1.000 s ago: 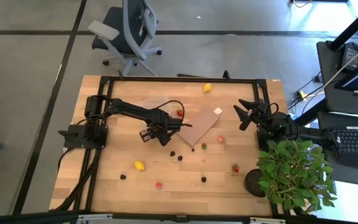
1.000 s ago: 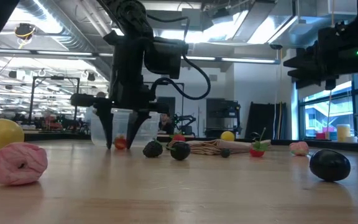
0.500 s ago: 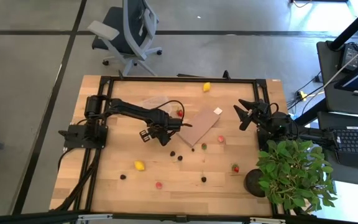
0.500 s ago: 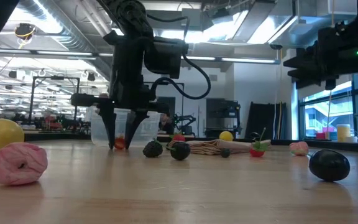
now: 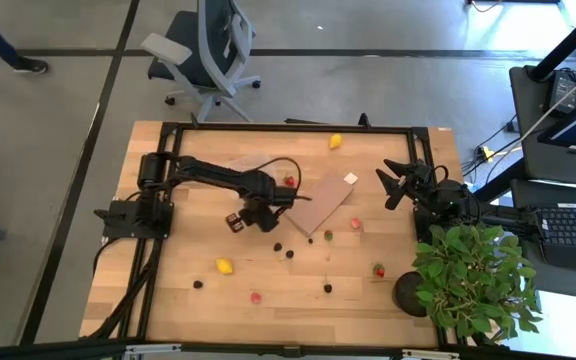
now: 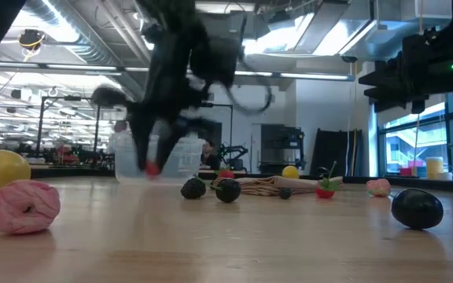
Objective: Pick and placing Produce into tupperware
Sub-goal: Put the strawberry into the transparent bin
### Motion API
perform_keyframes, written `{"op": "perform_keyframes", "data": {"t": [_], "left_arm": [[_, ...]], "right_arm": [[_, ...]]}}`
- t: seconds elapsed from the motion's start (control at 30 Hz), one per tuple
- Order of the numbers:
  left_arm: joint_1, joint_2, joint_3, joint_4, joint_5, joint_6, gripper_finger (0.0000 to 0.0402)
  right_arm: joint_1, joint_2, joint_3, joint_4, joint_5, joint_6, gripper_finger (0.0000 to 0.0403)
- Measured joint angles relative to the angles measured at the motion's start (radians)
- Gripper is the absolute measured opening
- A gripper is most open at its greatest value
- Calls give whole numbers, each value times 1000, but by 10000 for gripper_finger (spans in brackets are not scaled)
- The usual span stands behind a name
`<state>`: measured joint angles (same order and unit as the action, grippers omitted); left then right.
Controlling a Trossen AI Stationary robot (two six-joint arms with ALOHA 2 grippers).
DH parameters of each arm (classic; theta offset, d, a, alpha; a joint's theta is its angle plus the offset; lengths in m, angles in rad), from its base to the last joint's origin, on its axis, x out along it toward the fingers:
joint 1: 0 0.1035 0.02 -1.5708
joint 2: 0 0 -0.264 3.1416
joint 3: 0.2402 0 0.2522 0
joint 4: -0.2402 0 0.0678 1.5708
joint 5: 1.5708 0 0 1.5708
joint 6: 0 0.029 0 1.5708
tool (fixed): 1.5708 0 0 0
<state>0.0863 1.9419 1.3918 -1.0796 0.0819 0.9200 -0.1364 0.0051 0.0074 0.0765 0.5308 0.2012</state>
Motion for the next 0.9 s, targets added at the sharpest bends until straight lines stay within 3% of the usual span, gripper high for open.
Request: {"op": "perform_keyframes", "data": {"t": [0.23,0.47,0.7,0.9], "left_arm": [[58,-62,186,-112,6,-99,78],[231,-126,232,-134,-221,-242,88],[382,-126,149,-109,-81,-443,79],[393,-126,-1,-28,-114,-500,92]], "right_arm": [[0,0,0,0,0,0,234],[0,-1,0,0,0,3,234],[0,-1,0,0,0,3,234],[0,-1,0,0,0,1,234]]}}
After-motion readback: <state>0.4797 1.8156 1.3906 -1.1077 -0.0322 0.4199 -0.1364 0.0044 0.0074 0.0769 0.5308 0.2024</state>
